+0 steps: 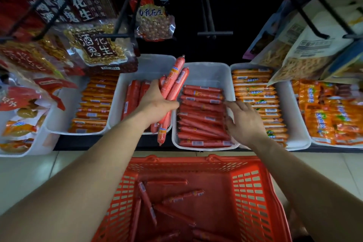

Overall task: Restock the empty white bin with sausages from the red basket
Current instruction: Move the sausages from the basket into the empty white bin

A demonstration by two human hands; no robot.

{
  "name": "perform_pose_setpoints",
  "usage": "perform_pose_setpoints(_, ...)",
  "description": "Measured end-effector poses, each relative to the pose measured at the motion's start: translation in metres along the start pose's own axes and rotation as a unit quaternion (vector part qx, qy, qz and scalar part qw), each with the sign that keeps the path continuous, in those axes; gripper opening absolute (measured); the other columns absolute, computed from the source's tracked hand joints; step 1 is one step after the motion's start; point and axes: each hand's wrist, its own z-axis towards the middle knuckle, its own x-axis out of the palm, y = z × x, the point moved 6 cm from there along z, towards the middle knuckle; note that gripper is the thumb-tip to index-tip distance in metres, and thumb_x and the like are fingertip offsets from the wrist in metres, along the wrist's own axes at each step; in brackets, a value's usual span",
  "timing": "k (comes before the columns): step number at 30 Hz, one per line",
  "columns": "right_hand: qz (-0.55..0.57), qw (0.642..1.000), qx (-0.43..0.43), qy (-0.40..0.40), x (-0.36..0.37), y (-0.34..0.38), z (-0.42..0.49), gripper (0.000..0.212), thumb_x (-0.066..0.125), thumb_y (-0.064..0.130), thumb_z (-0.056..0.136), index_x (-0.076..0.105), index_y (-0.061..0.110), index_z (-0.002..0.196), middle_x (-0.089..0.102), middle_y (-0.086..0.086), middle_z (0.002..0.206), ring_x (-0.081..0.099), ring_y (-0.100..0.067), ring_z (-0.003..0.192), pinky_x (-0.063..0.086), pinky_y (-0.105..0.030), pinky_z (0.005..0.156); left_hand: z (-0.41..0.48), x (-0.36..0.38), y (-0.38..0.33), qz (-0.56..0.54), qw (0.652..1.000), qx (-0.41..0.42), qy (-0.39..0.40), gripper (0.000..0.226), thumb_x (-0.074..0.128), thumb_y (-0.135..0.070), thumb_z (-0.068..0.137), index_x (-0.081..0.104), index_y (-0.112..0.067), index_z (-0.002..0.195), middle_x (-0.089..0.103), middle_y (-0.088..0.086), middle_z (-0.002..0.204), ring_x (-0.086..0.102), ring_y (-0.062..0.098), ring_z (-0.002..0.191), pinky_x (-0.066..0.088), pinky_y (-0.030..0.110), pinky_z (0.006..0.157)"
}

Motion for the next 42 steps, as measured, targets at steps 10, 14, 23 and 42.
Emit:
perform_pose_setpoints(10,0.142,0.982,0.126,-0.019,0.019,-0.048,-0.031,0.042,0.047,0.037,0.1,0.048,0.024,0.14,0.051,-0.007,0.134,0.044,-0.031,0.122,0.04,-0.045,0.097,0.055,0.096,-0.053,0.017,0.998,0.059,-0.005,0.066,0.081,-0.019,0.079,0.04,-0.023,0.131,0.06,-0.002,0.115,0.06,0.012,0.088,0.041,0.009,0.063)
perform_pose_setpoints(14,0.145,0.984,0.096,-0.037,0.017,-0.044,-0.029,0.039,0.045,0.035,0.101,0.05,0.02,0.137,0.053,-0.008,0.13,0.046,-0.031,0.12,0.042,-0.046,0.096,0.055,0.126,-0.034,0.185,0.977,0.066,0.084,0.072,0.078,-0.015,0.082,0.034,-0.022,0.139,0.059,0.004,0.121,0.058,0.014,0.082,0.043,0.011,0.056)
perform_pose_setpoints(23,0.125,0.985,0.081,-0.089,-0.003,-0.042,0.0,0.061,0.044,0.04,0.101,0.027,0.019,0.155,0.035,-0.011,0.15,0.032,-0.034,0.134,0.031,-0.049,0.11,0.061,0.122,-0.02,0.391,0.898,0.126,0.156,0.09,0.078,-0.024,0.082,0.02,-0.036,0.151,0.058,0.006,0.131,0.06,0.025,0.109,0.048,0.035,0.09)
perform_pose_setpoints(42,-0.167,0.974,-0.112,0.101,0.031,0.004,0.052,0.072,0.04,0.045,0.097,0.006,0.029,0.158,0.03,0.001,0.159,0.023,-0.026,0.147,0.004,-0.054,0.122,0.046,0.079,-0.003,0.492,0.837,0.231,0.068,0.086,0.07,-0.012,0.085,0.024,-0.033,0.155,0.051,-0.001,0.146,0.046,0.022,0.132,0.038,0.038,0.108)
